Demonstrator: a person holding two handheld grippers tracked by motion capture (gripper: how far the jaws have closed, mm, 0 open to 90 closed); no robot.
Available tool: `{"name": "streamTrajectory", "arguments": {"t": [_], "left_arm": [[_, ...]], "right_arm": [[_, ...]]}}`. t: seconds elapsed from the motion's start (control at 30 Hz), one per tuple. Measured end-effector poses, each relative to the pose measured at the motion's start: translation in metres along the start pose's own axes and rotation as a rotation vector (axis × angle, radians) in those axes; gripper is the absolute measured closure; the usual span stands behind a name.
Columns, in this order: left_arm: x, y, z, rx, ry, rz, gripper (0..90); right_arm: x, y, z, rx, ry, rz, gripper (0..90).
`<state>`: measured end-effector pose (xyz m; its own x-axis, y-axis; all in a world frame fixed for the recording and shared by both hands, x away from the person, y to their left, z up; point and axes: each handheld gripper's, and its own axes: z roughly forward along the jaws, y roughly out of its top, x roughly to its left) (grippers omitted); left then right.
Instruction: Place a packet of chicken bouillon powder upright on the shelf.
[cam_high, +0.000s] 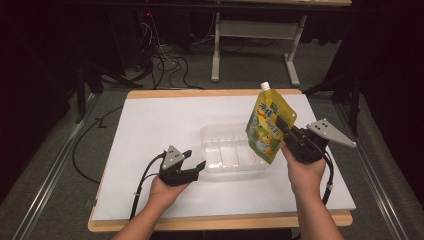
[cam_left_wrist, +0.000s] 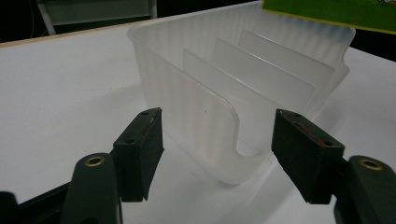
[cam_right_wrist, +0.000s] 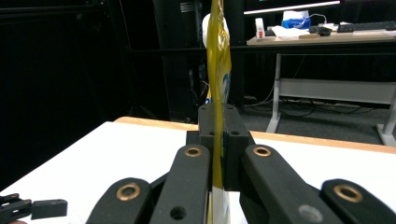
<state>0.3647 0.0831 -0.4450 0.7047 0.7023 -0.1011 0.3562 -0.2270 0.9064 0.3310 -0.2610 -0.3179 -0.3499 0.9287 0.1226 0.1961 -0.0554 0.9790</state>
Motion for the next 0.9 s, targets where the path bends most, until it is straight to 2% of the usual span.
{"name": "streamTrajectory", "arguments": {"t": [0.2, 0.23, 0.33, 0.5, 0.73, 0.9], "left_arm": [[-0.006, 0.000, 0.012, 0.013, 0.033, 0.013, 40.1], [-0.008, -0.001, 0.017, 0.022, 0.058, 0.025, 41.4], [-0.009, -0.002, 0.021, 0.028, 0.073, 0.037, 46.4], [-0.007, -0.002, 0.022, 0.035, 0.071, 0.031, 52.8], [-0.007, -0.004, 0.024, 0.038, 0.071, 0.047, 62.1], [-0.009, -0.004, 0.024, 0.040, 0.076, 0.062, 65.4]], "right_arm": [[0.007, -0.004, 0.011, -0.006, -0.001, -0.002, 90.0], [0.010, -0.006, 0.016, -0.003, 0.005, 0.004, 90.0], [0.015, -0.008, 0.023, 0.001, 0.004, 0.005, 90.0], [0.019, -0.011, 0.033, 0.002, -0.015, -0.007, 90.0], [0.021, -0.017, 0.043, 0.010, -0.031, -0.004, 90.0], [0.022, -0.022, 0.048, 0.018, -0.040, -0.005, 90.0]]}}
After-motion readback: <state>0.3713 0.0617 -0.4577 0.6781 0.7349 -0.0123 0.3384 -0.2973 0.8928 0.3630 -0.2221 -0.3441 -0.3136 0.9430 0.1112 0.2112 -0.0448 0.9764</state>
